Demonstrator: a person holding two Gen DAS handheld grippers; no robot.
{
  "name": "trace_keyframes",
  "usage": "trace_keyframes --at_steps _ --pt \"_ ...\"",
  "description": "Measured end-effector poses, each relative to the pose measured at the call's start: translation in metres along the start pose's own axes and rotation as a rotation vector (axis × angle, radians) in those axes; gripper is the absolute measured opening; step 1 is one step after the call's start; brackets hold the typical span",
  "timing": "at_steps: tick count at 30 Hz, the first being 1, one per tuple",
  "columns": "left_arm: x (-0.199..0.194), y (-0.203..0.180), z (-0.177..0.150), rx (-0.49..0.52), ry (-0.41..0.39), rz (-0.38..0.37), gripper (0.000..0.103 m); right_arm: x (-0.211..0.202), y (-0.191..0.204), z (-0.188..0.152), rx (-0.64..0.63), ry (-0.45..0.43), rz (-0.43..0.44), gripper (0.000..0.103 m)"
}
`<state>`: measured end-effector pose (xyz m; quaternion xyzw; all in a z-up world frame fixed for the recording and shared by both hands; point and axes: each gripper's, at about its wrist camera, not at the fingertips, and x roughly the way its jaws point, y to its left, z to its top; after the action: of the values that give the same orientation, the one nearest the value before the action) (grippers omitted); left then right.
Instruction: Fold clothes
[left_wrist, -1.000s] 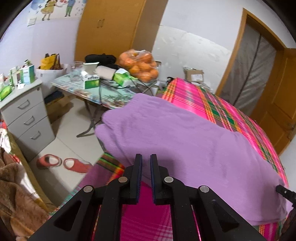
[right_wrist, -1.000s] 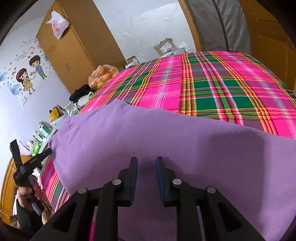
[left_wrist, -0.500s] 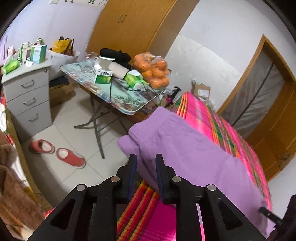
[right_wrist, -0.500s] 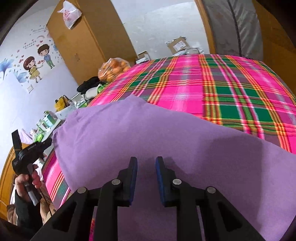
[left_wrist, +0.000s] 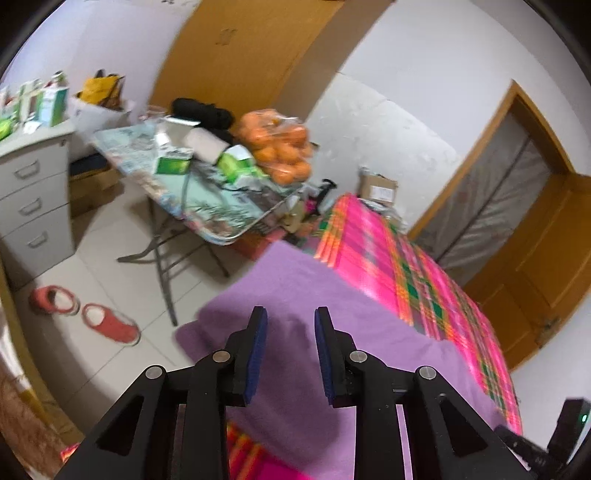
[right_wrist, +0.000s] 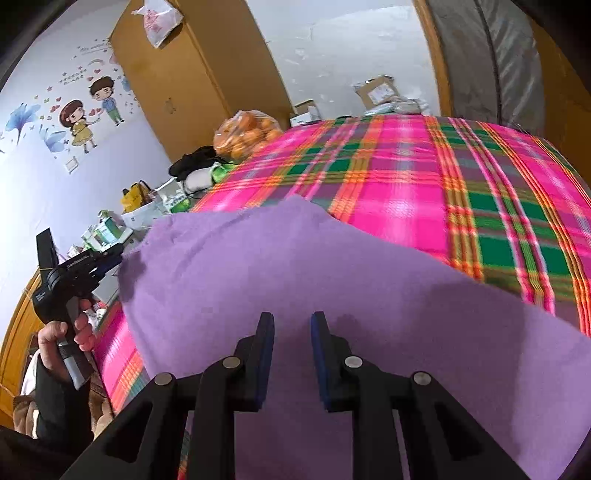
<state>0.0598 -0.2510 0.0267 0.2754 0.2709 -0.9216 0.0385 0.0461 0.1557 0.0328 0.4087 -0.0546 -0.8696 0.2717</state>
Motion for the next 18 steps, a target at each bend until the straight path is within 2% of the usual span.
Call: trace_keyframes --at_steps 2,4,6,11,15,18 --pt "0.007 -0.005 0.001 0.02 0.016 0.036 0.027 0.003 0.011 0.012 -0.017 -0.01 0.028 0.021" --pt "0.02 0.003 -0.002 0.001 0.069 0.104 0.027 0.009 0.023 0.022 -0.036 -0.017 0.042 0.021" --pt "0.022 0.014 -0.006 -0.033 0.087 0.078 0.027 0.017 0.028 0.026 -0.04 -0.01 0.039 0.021" --pt "0.009 0.02 -0.01 -0.025 0.109 0.055 0.026 0.037 0.026 0.029 -0.009 0.035 0.046 0.021" --pt "0.013 0.005 0.011 0.027 0.091 0.032 0.026 0.048 0.032 0.039 -0.011 0.045 0.059 0.021" --pt "0.028 -0.01 0.032 0.066 0.111 -0.007 0.027 0.054 0.042 0.057 -0.03 0.033 0.075 0.021"
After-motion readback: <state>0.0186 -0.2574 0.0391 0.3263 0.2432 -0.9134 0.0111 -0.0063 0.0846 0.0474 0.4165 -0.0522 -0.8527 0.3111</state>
